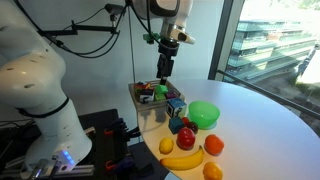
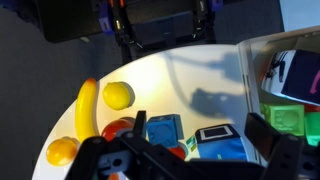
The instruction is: Put the green block in the box.
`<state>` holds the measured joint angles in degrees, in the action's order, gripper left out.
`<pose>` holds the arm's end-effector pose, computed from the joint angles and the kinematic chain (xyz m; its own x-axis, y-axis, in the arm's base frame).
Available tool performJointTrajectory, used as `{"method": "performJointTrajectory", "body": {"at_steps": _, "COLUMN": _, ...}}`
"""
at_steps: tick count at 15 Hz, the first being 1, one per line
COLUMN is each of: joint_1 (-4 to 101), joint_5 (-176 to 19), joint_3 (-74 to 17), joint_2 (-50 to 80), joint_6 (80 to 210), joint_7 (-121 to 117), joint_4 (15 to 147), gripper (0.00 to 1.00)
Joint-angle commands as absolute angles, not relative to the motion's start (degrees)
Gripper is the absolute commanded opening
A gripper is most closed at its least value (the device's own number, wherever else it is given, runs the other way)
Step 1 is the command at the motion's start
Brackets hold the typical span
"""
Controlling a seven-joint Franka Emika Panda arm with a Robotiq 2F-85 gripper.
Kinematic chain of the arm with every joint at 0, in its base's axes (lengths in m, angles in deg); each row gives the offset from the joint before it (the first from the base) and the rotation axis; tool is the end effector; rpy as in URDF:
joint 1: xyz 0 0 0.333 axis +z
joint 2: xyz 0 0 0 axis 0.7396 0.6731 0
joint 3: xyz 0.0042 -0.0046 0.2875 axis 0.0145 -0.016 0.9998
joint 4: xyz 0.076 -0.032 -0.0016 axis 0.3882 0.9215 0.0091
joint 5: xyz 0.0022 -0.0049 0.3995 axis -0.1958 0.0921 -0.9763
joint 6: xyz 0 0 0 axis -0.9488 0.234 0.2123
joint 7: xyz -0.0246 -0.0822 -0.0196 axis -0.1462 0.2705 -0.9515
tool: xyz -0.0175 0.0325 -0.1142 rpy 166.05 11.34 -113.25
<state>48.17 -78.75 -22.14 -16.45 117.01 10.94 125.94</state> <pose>0.4308 0.0196 0.3549 0.9389 -0.2415 -0.2451 -0.2149 -0.9679 0.1303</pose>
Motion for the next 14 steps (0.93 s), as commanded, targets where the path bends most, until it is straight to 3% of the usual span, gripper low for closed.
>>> {"method": "performJointTrajectory", "body": {"at_steps": 1, "joint_1": 46.9, "joint_5": -77.3, "joint_3": -23.0, "joint_2": -21.9, "joint_6": 113.0, "joint_7": 8.4, "joint_4": 127.7, "gripper": 1.0}}
{"method": "performJointTrajectory", "body": {"at_steps": 14, "joint_1": 44.0, "joint_5": -77.6, "joint_3": -27.9, "joint_2": -37.3, "joint_6": 110.6, "joint_7": -4.0, "joint_4": 132.0, "gripper": 1.0}}
